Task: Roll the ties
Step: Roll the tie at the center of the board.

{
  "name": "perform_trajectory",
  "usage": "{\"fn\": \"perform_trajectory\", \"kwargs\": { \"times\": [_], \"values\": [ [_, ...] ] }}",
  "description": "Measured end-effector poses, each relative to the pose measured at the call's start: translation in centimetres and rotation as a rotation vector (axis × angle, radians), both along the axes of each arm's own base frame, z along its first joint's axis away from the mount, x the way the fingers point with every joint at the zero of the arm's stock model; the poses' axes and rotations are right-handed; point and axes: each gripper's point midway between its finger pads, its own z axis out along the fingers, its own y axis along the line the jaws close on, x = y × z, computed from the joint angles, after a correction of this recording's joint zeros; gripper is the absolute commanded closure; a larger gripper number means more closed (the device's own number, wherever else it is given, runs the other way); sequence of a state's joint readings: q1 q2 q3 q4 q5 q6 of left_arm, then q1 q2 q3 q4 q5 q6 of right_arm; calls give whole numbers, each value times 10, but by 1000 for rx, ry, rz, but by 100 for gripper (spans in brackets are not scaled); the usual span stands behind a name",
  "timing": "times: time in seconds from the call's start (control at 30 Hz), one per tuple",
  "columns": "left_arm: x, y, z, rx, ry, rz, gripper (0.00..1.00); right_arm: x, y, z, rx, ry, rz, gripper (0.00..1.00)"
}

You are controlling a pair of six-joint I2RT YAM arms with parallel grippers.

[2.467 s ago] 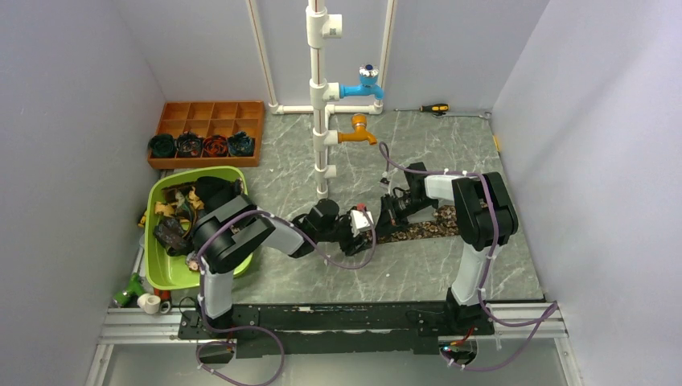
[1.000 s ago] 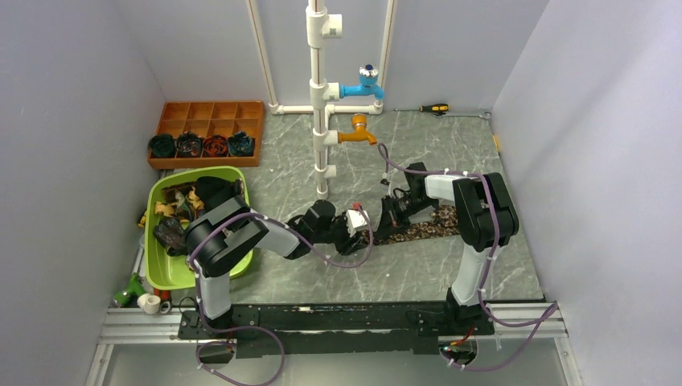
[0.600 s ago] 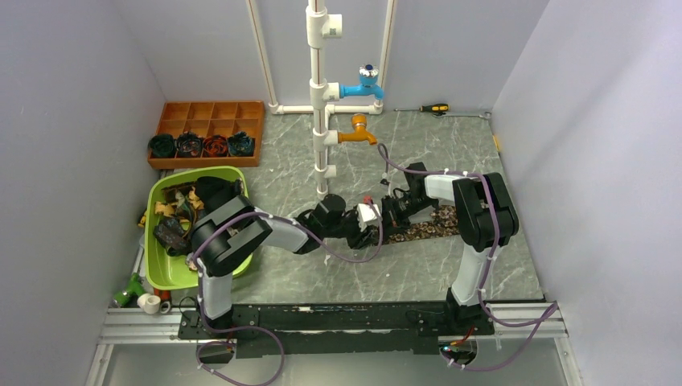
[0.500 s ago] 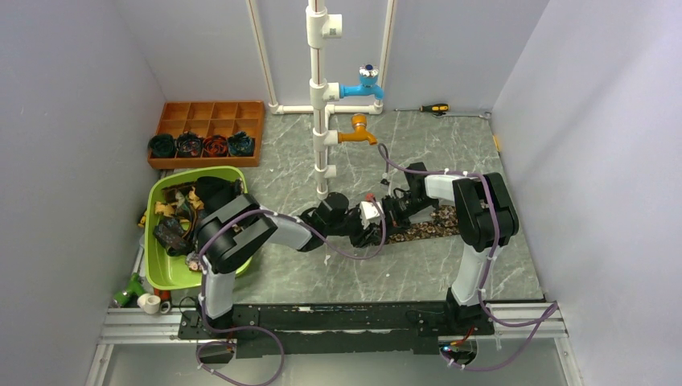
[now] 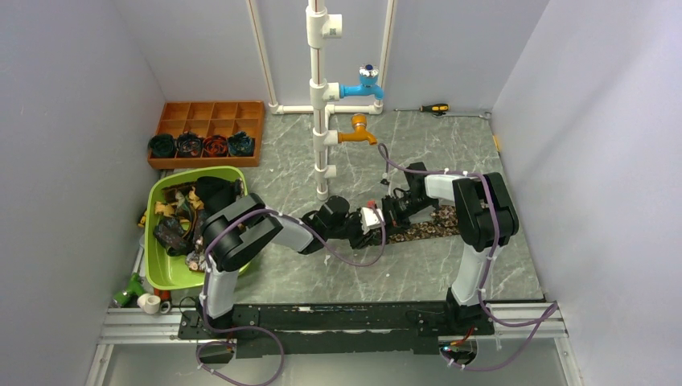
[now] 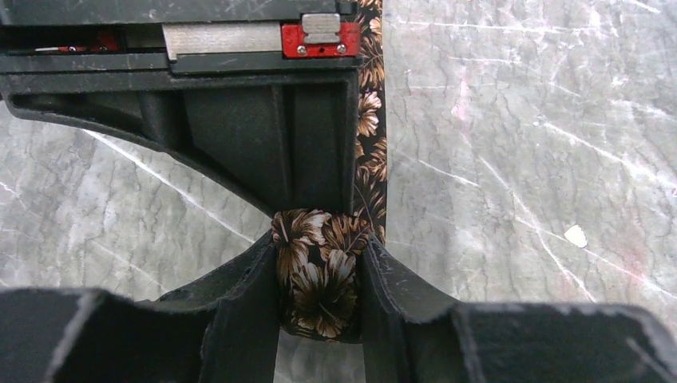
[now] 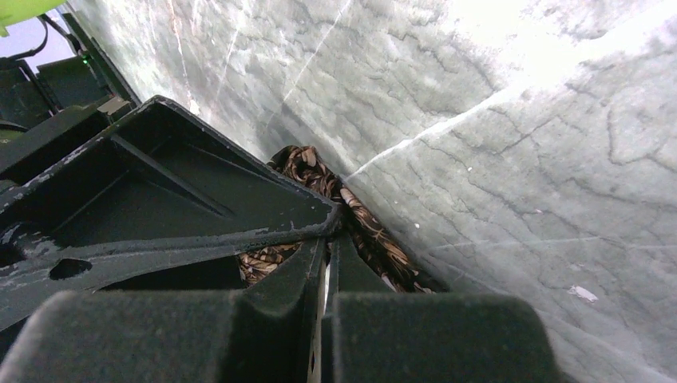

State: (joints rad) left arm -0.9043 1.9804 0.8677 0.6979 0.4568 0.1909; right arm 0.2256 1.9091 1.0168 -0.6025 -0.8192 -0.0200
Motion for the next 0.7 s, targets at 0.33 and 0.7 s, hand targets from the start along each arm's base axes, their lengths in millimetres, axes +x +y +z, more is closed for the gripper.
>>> {"fn": "perform_trajectory", "kwargs": {
  "times": [0.33,0.7],
  "values": [
    [-1,7,-1,56,-40,2,66,10,-25,12,28,13,-50,63],
    [-1,8,-2,96,-23,0,64,6,-1,43,142,0,-28,59]
  ]
}}
